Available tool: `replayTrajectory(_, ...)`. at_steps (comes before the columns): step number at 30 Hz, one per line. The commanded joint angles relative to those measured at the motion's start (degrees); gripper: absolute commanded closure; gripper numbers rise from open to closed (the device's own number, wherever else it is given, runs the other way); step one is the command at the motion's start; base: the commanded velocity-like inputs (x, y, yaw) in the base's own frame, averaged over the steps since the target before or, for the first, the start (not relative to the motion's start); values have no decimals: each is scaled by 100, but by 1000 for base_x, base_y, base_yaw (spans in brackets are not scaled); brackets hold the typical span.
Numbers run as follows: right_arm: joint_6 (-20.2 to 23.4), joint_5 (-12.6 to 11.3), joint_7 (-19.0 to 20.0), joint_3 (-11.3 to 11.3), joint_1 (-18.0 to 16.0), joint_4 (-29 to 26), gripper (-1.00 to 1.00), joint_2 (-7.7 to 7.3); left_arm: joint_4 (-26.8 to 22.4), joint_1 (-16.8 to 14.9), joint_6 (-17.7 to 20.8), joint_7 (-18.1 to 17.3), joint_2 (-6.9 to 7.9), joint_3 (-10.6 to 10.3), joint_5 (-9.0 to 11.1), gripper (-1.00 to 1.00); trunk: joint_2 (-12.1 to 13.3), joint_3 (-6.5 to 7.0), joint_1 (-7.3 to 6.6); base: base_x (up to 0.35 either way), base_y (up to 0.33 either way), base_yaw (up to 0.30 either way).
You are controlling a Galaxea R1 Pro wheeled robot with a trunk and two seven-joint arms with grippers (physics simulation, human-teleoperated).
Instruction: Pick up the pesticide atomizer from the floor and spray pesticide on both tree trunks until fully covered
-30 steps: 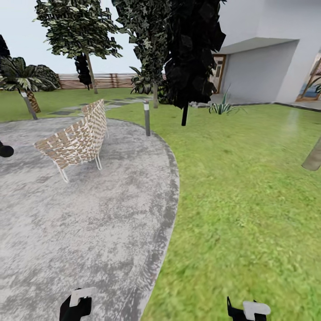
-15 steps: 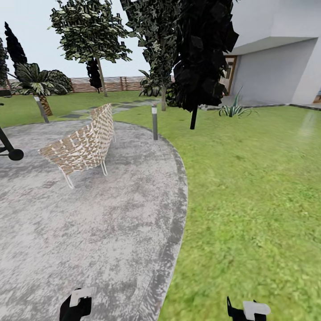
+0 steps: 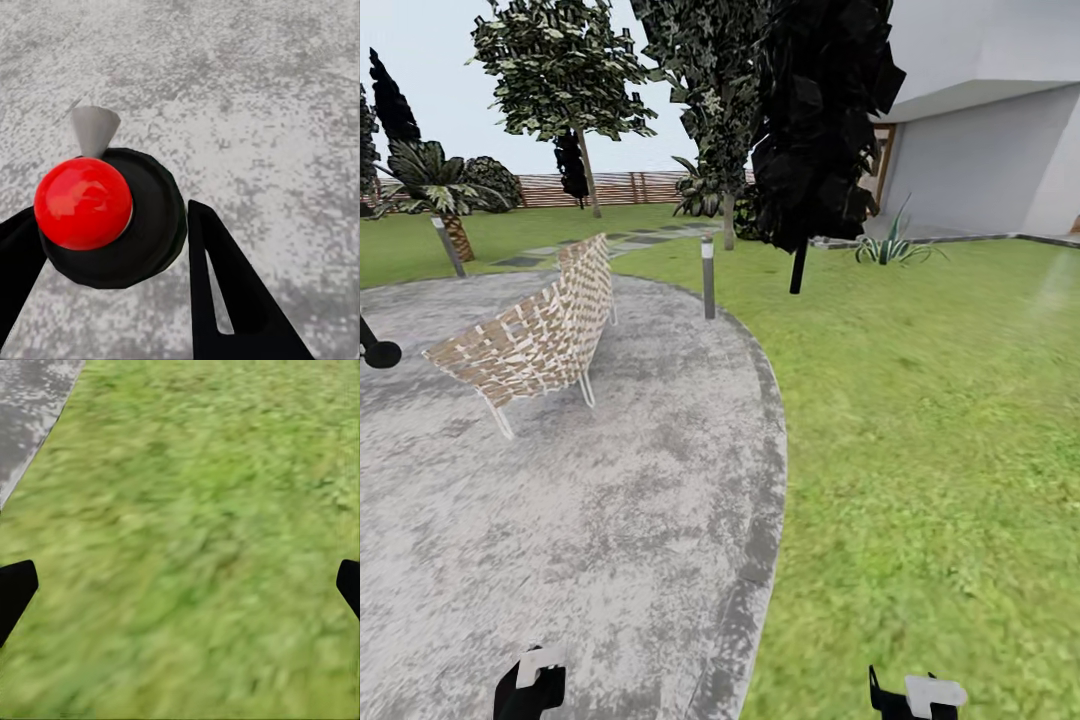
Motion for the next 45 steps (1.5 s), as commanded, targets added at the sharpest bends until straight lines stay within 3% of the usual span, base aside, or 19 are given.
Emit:
replayTrajectory(1, -15, 6, -15, 0, -3, 3, -100, 0, 4, -4, -19, 8, 0, -1, 13, 100, -2, -5, 2, 340, 0, 132)
replayTrajectory(45, -15, 9, -15, 0, -3, 11, -100, 0, 6, -4, -27, 8, 0, -1, 13, 100, -2, -5, 2, 327, 87, 272)
